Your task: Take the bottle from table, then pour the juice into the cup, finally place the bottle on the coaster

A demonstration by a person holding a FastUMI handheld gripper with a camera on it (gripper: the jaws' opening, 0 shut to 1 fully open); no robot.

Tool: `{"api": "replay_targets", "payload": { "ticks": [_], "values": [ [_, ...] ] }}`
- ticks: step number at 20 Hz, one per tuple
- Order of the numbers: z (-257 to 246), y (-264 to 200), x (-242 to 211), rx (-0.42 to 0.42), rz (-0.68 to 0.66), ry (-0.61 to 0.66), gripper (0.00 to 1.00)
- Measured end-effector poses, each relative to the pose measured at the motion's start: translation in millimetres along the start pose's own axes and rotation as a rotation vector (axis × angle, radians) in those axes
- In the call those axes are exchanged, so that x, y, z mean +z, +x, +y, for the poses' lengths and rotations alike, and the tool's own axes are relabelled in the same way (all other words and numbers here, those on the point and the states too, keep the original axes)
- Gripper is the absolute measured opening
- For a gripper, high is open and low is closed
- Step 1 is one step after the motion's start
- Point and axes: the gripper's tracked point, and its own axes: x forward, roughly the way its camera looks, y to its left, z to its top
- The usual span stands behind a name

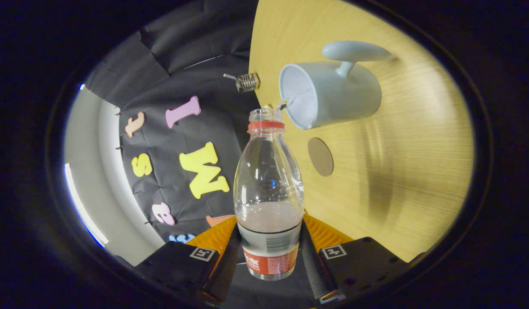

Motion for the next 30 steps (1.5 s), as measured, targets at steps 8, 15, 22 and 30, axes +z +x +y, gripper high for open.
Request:
{"api": "replay_targets", "payload": {
  "ticks": [8, 15, 22, 30],
  "values": [
    [0.1, 0.4, 3.1, -0.002, 0.007, 0.037, 0.75],
    [8.5, 3.6, 1.4, -0.004, 0.026, 0.134, 0.75],
    [28.8, 9.9, 1.7, 0.004, 0.042, 0.244, 0.75],
    [41.6, 12.9, 4.2, -0.004, 0.061, 0.330, 0.75]
  ]
}}
